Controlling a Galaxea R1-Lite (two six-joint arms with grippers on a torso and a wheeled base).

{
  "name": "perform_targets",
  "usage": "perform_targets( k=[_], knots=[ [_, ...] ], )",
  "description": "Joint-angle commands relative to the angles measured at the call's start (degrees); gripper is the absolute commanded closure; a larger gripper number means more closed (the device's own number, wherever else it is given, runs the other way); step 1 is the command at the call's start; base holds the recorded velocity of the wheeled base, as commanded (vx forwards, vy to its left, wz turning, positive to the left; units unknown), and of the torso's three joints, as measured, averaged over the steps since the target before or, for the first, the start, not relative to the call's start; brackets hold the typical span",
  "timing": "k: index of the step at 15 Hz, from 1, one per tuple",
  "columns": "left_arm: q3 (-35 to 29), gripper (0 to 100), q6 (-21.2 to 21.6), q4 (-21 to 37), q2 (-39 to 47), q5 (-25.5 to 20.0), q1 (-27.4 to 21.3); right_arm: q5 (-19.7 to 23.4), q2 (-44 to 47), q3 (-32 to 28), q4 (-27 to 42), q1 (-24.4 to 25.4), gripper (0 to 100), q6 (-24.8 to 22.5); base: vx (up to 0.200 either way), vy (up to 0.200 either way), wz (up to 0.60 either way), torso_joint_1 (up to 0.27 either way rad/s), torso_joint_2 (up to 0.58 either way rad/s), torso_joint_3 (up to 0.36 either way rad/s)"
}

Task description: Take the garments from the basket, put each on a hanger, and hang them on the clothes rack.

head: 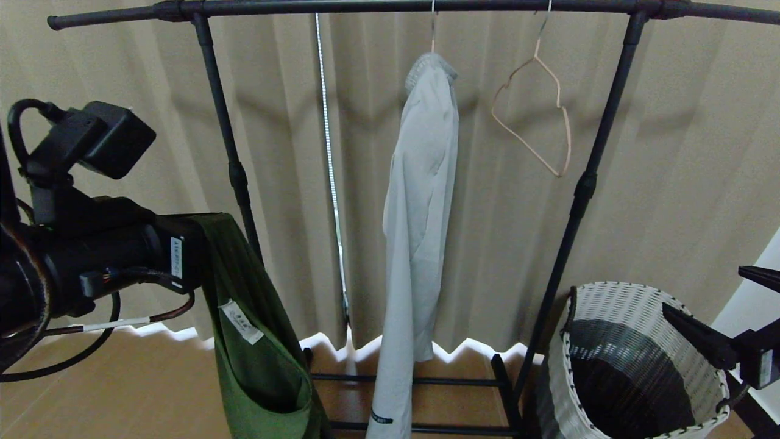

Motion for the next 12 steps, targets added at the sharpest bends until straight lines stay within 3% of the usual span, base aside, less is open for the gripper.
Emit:
perform_targets(
  k=[1, 7, 12],
  knots=[
    [1.12, 100, 0.08, -0.26, -0.99, 0.04, 0.56, -0.04, -0.13, -0.06, -0.16, -0.06, 0, 0.07, 0.000, 0.000, 0.00, 0.139, -0.56, -0.300],
    [6.31, 100, 1.49, -0.26, -3.80, 0.30, 1.62, 0.14, -0.57, -0.06, -0.16, -0.06, 0, 0.16, 0.000, 0.000, 0.00, 0.199, -0.51, -0.286],
    [10.70, 100, 5.18, -0.52, -5.65, 0.22, 5.75, 0.14, -0.48, -0.32, -0.25, -0.06, 0, 0.16, 0.000, 0.000, 0.00, 0.206, -0.48, -0.280]
  ],
)
